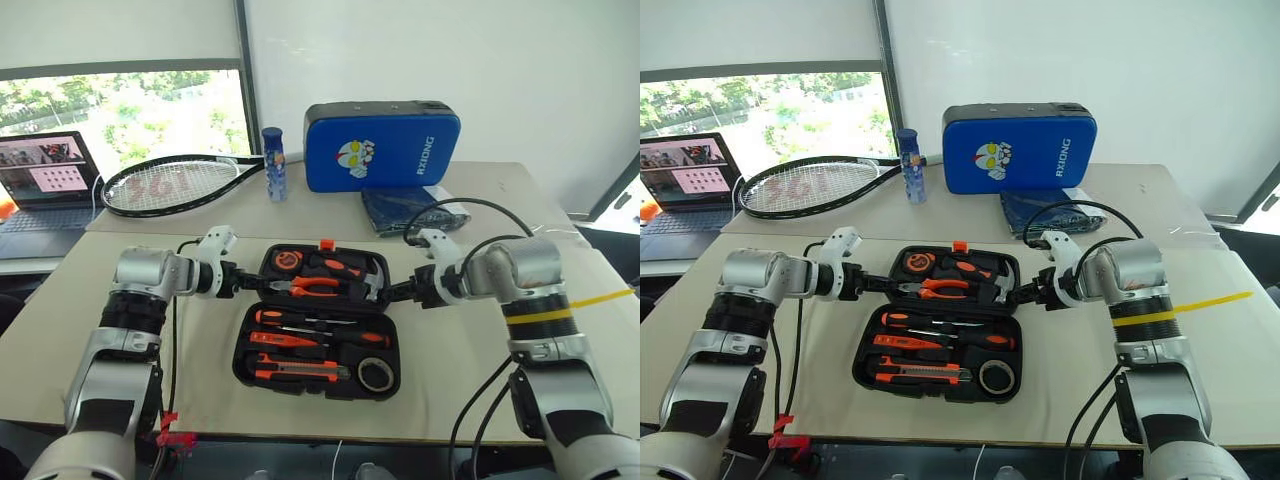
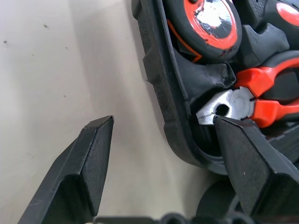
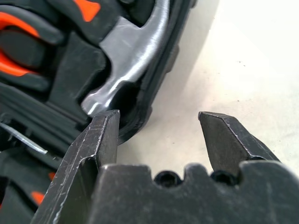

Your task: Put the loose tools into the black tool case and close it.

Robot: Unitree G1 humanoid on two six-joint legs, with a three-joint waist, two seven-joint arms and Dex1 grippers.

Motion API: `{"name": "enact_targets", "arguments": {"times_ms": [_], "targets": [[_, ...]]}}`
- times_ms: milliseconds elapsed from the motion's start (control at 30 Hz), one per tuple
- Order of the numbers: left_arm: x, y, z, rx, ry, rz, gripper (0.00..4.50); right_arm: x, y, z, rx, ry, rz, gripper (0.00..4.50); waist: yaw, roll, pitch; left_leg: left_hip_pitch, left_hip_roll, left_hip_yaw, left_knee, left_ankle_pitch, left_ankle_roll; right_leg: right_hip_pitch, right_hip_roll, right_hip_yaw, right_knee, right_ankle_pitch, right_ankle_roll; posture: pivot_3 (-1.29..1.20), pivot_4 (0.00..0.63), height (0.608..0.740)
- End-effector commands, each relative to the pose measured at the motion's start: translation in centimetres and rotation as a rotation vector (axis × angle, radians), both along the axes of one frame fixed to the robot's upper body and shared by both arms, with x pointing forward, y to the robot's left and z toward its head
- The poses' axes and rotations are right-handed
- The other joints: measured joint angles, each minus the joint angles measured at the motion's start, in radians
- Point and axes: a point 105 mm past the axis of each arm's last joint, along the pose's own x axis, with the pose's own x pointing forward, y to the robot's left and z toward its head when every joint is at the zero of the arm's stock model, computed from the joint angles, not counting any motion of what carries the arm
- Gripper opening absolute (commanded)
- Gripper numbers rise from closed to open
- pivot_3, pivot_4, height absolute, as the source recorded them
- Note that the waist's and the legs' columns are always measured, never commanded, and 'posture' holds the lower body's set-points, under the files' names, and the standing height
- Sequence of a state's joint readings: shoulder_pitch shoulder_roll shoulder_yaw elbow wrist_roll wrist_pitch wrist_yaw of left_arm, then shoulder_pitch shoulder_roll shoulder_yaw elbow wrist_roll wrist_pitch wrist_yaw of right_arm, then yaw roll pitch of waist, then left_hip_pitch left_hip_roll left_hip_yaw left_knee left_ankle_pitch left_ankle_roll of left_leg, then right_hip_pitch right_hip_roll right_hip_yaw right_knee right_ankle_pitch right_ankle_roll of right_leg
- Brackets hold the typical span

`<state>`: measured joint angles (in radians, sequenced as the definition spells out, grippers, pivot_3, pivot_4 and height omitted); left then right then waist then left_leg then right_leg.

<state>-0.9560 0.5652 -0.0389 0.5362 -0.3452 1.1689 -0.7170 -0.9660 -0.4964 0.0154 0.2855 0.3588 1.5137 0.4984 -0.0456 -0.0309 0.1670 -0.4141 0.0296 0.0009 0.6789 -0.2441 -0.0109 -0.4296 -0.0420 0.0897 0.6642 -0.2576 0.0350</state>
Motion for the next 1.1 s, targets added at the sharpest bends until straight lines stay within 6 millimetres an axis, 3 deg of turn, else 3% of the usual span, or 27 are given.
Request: {"name": "enact_targets", "arguments": {"times_ms": [33,100,133,200,333,433,467,600,733,800,1000,1100], "targets": [[0.4,0.0,1.0,0.03,-0.036,-0.003,3.66,0.6,-0.4,0.8,0.002,-0.024,-0.043,3.18,0.001,0.0,0.0,0.0,0.0,0.0,0.0,0.0,0.0,0.0,0.0,0.0,0.0,0.0,0.0,0.0,0.15,0.74],[0.4,0.1,0.8,0.034,-0.035,-0.001,3.66,0.8,-0.5,0.4,-0.028,-0.017,-0.059,3.18,0.001,0.0,0.0,0.0,0.0,0.0,0.0,0.0,0.0,0.0,0.0,0.0,0.0,0.0,0.0,0.0,0.15,0.74],[0.4,0.1,0.7,0.037,-0.033,0.0,3.26,0.9,-0.4,0.3,-0.042,-0.015,-0.052,2.79,0.001,0.0,0.0,0.0,0.0,0.0,0.0,0.0,0.0,0.0,0.0,0.0,0.0,0.0,0.0,0.0,0.15,0.74],[0.4,0.1,0.5,0.04,-0.03,0.002,2.91,1.0,-0.2,0.2,-0.053,-0.013,-0.042,2.47,0.001,0.0,0.0,0.0,0.0,0.0,0.0,0.0,0.0,0.0,-0.001,0.0,0.0,0.0,0.0,0.0,0.15,0.74],[0.3,-0.1,0.1,0.035,-0.028,0.005,1.35,1.0,-0.1,0.1,-0.063,-0.002,-0.033,0.99,0.003,0.0,0.0,0.0,-0.001,-0.001,0.0,0.001,-0.002,0.0,-0.001,0.0,0.0,0.0,0.0,0.0,0.15,0.74],[0.2,0.0,0.0,0.022,-0.029,0.016,0.4,0.9,-0.2,0.1,-0.063,0.001,-0.029,0.08,0.003,0.0,0.0,0.002,-0.001,-0.001,0.001,0.001,-0.002,0.003,-0.001,-0.001,0.0,0.0,0.0,0.0,0.15,0.74],[0.1,0.1,-0.1,0.017,-0.029,0.022,0.01,0.9,-0.2,0.1,-0.06,0.0,-0.028,0.0,0.003,0.0,0.0,0.004,-0.001,-0.001,0.001,0.001,-0.002,0.004,-0.001,-0.001,0.0,0.0,0.0,0.0,0.15,0.74],[0.0,0.6,-0.1,-0.029,-0.04,0.054,0.01,1.2,0.3,0.8,0.001,-0.044,-0.018,0.0,0.002,0.0,0.0,0.006,-0.001,-0.001,0.0,0.001,-0.002,0.005,-0.001,0.0,0.0,0.0,0.0,0.0,0.15,0.74],[0.1,0.2,2.1,-0.211,-0.191,0.036,0.01,0.3,2.5,3.5,0.169,-0.25,0.169,0.0,0.001,0.0,0.0,0.006,-0.001,-0.001,0.0,0.001,-0.002,0.005,-0.001,0.0,0.0,0.0,0.0,0.0,0.15,0.74],[-0.2,0.6,2.7,-0.268,-0.252,0.038,0.01,-0.6,2.7,3.8,0.177,-0.344,0.247,0.0,0.001,0.0,0.0,0.004,0.0,-0.001,0.0,0.001,-0.002,0.003,-0.001,0.0,0.0,0.0,0.0,0.0,0.15,0.74],[-3.6,0.1,3.7,-0.339,-0.532,-0.166,0.01,-3.3,1.6,4.3,0.208,-0.757,0.385,0.0,0.001,0.0,0.0,-0.001,0.0,-0.002,-0.001,0.001,-0.002,-0.001,-0.001,-0.001,0.0,0.0,0.0,0.0,0.15,0.74],[-5.3,0.2,3.8,-0.334,-0.712,-0.237,0.01,-4.7,0.9,3.4,0.183,-0.893,0.418,0.0,0.004,0.0,0.0,-0.002,0.0,-0.001,-0.003,0.001,-0.002,-0.001,-0.002,-0.001,0.0,0.001,0.001,0.0,0.15,0.74]]}}
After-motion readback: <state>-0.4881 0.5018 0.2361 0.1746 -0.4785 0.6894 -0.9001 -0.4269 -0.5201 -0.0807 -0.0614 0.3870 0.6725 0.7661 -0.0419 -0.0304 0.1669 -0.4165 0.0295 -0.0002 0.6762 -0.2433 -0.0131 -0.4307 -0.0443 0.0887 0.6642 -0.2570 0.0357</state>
